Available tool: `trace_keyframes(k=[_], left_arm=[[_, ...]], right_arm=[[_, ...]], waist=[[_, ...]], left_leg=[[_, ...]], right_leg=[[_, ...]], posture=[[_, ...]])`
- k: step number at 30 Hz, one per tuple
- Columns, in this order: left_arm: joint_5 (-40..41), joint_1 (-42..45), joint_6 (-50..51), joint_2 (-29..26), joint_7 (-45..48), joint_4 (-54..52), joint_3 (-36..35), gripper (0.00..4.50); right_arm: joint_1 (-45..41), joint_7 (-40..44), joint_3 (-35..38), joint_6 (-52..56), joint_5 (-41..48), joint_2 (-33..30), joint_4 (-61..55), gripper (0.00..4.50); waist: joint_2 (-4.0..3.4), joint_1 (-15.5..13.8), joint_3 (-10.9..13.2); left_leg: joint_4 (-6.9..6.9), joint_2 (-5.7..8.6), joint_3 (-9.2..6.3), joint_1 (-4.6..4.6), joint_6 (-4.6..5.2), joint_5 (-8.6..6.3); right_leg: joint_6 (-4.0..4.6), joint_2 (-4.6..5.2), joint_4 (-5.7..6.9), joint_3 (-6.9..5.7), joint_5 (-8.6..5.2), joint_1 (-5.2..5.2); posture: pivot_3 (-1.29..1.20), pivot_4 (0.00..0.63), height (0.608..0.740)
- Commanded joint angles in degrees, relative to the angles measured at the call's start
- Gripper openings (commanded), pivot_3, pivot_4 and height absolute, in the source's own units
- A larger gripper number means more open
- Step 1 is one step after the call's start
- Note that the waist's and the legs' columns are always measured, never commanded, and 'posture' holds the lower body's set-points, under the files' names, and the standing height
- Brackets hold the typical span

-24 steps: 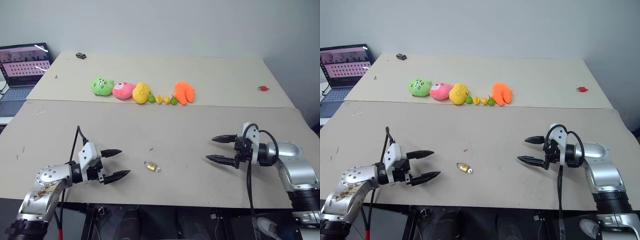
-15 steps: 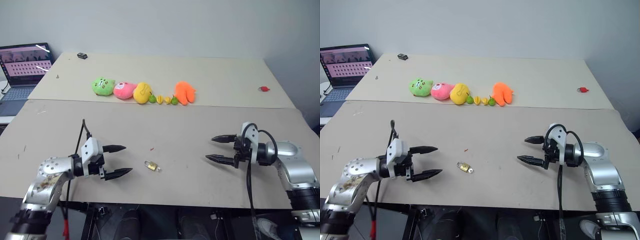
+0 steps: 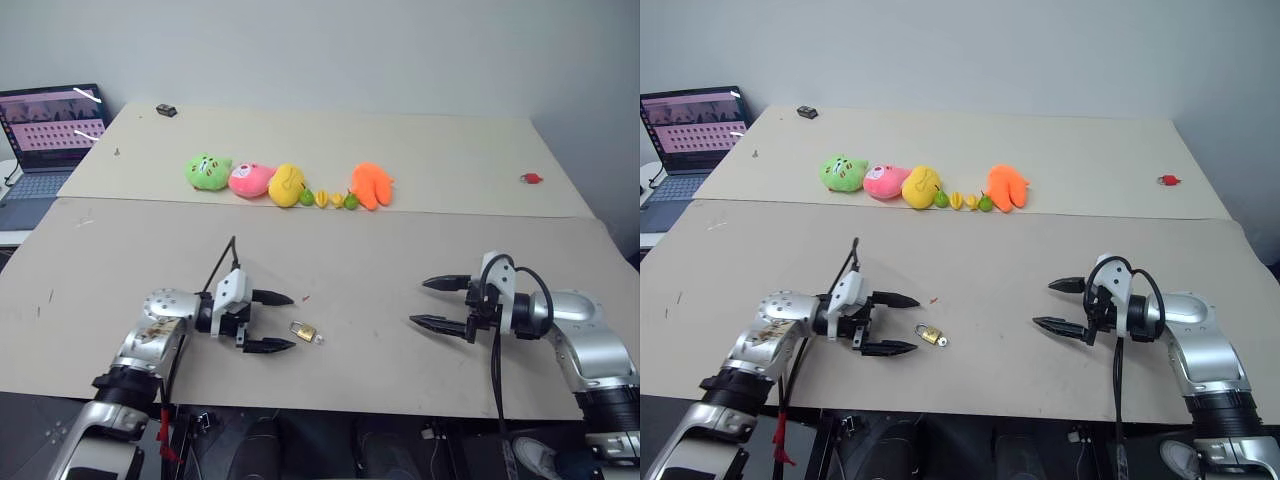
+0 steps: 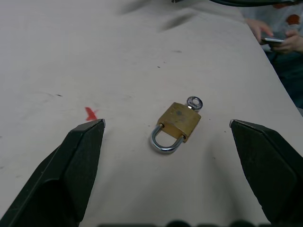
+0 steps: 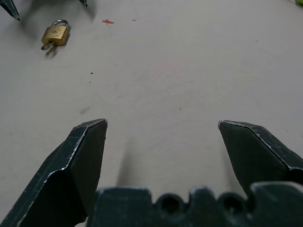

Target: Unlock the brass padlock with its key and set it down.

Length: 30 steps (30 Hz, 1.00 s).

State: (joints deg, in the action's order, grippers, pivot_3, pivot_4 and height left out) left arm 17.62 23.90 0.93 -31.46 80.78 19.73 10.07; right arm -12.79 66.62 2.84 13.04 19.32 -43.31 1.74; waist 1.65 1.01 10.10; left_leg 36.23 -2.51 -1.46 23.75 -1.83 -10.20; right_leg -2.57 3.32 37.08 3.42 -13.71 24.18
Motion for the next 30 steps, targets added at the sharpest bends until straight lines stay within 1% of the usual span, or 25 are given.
trace_keyframes(k=[1, 7, 11, 15, 17, 18, 19, 20, 21, 22, 23, 24, 25, 26, 30], left_arm=[[-2.12, 1.96, -3.51, 1.22, 1.43, 3.34, 1.19, 4.50], [-5.61, 4.27, -8.01, 4.38, 3.33, 7.11, 4.63, 4.50], [-7.41, 4.99, -10.64, 4.82, 4.86, 8.88, 5.93, 4.50], [-7.55, 5.20, -11.37, 4.80, 5.67, 9.94, 5.88, 4.50], [-7.45, 5.32, -11.39, 4.68, 5.89, 10.20, 5.72, 3.97], [-7.43, 5.41, -11.24, 4.57, 6.04, 10.34, 5.65, 3.82], [-7.42, 5.47, -11.16, 4.49, 6.16, 10.43, 5.60, 3.47], [-7.47, 5.64, -11.50, 4.32, 6.52, 10.97, 5.51, 3.03], [-7.51, 5.77, -11.79, 4.20, 6.80, 11.38, 5.44, 2.75], [-7.51, 6.02, -11.90, 4.22, 7.12, 11.90, 5.41, 2.26], [-7.52, 6.26, -12.04, 4.34, 7.32, 12.31, 5.42, 1.91], [-7.59, 6.45, -12.06, 4.55, 7.34, 12.48, 5.50, 1.44], [-7.66, 6.57, -12.09, 4.70, 7.36, 12.60, 5.55, 1.22], [-7.75, 6.67, -12.03, 4.91, 7.22, 12.52, 5.64, 0.84], [-7.97, 7.41, -12.21, 6.03, 5.27, 11.63, 5.29, 0.84]], right_arm=[[0.62, -1.06, 1.97, 0.56, 1.44, -0.48, -2.95, 4.42], [0.73, -1.78, 2.15, 1.04, 1.74, -0.43, -3.66, 4.42], [0.41, -1.99, 2.21, 0.93, 1.64, -0.45, -3.36, 4.42], [0.40, -2.17, 2.40, 0.88, 1.69, -0.50, -3.25, 4.42], [0.39, -2.21, 2.43, 0.74, 1.59, -0.53, -3.01, 4.50], [0.37, -2.21, 2.41, 0.62, 1.48, -0.56, -2.88, 4.50], [0.37, -2.22, 2.38, 0.56, 1.41, -0.59, -2.85, 4.50], [0.22, -2.22, 2.35, 0.58, 1.46, -0.53, -2.78, 4.50], [0.10, -2.23, 2.32, 0.65, 1.52, -0.47, -2.78, 4.50], [-0.20, -2.24, 2.25, 0.61, 1.47, -0.41, -2.51, 4.50], [-0.45, -2.22, 2.20, 0.54, 1.44, -0.38, -2.28, 4.50], [-0.65, -2.23, 2.15, 0.47, 1.35, -0.36, -2.08, 4.50], [-0.77, -2.24, 2.11, 0.42, 1.30, -0.34, -1.95, 4.50], [-0.89, -2.23, 2.08, 0.36, 1.24, -0.35, -1.81, 4.50], [-1.23, -2.12, 1.92, 0.09, 1.03, -0.38, -1.41, 4.50]], waist=[[0.00, 0.01, 0.00], [-0.01, -0.33, -0.03], [-0.02, -0.42, -0.04], [-0.07, -0.33, -0.09], [-0.07, -0.31, -0.10], [-0.08, -0.31, -0.10], [-0.08, -0.30, -0.11], [-0.08, -0.30, -0.11], [-0.09, -0.30, -0.11], [-0.09, -0.29, -0.12], [-0.10, -0.26, -0.12], [-0.10, -0.25, -0.12], [-0.11, -0.22, -0.13], [-0.11, -0.21, -0.13], [-0.12, -0.33, -0.14]], left_leg=[[0.00, 0.00, 0.00, -0.01, 0.00, 0.00], [0.08, 0.03, 0.00, -0.03, 0.00, 0.00], [0.10, 0.07, -0.02, 0.00, 0.00, 0.00], [0.10, 0.06, -0.02, -0.02, 0.01, 0.00], [0.10, 0.06, -0.02, -0.03, 0.01, 0.00], [0.10, 0.06, -0.02, -0.02, 0.01, -0.01], [0.10, 0.06, -0.02, -0.02, 0.01, -0.01], [0.10, 0.06, -0.02, -0.02, 0.01, -0.01], [0.10, 0.06, -0.02, -0.03, 0.01, -0.01], [0.10, 0.06, -0.02, -0.03, 0.01, -0.01], [0.10, 0.06, -0.01, -0.03, 0.01, -0.01], [0.10, 0.06, -0.01, -0.04, 0.02, -0.01], [0.10, 0.06, -0.01, -0.05, 0.02, -0.01], [0.10, 0.06, -0.01, -0.07, 0.02, -0.01], [0.10, 0.07, -0.01, -0.08, 0.02, -0.01]], right_leg=[[0.00, 0.00, 0.00, 0.00, 0.00, -0.01], [-0.04, 0.01, 0.00, 0.01, 0.02, -0.11], [-0.05, 0.01, -0.01, 0.06, 0.02, -0.11], [-0.05, 0.01, -0.01, 0.06, 0.02, -0.12], [-0.05, 0.01, -0.01, 0.06, 0.02, -0.13], [-0.05, 0.01, -0.01, 0.06, 0.02, -0.13], [-0.05, 0.00, -0.01, 0.06, 0.02, -0.13], [-0.05, 0.01, -0.01, 0.06, 0.02, -0.13], [-0.05, 0.00, -0.01, 0.06, 0.02, -0.13], [-0.05, 0.01, -0.01, 0.06, 0.02, -0.13], [-0.05, 0.01, 0.00, 0.06, 0.02, -0.13], [-0.05, 0.00, 0.00, 0.06, 0.02, -0.13], [-0.05, 0.00, 0.00, 0.07, 0.02, -0.13], [-0.05, 0.00, 0.00, 0.07, 0.02, -0.15], [-0.06, 0.00, 0.00, 0.08, 0.02, -0.17]], posture=[[0.00, 0.150, 0.722], [0.00, 0.150, 0.722], [0.00, 0.150, 0.722], [0.00, 0.150, 0.722], [0.00, 0.150, 0.722], [0.00, 0.150, 0.722], [0.00, 0.150, 0.722], [0.00, 0.150, 0.722], [0.00, 0.150, 0.722], [0.00, 0.150, 0.722], [0.00, 0.150, 0.722], [0.00, 0.150, 0.722], [0.00, 0.150, 0.722], [0.00, 0.150, 0.722], [0.00, 0.150, 0.722]])
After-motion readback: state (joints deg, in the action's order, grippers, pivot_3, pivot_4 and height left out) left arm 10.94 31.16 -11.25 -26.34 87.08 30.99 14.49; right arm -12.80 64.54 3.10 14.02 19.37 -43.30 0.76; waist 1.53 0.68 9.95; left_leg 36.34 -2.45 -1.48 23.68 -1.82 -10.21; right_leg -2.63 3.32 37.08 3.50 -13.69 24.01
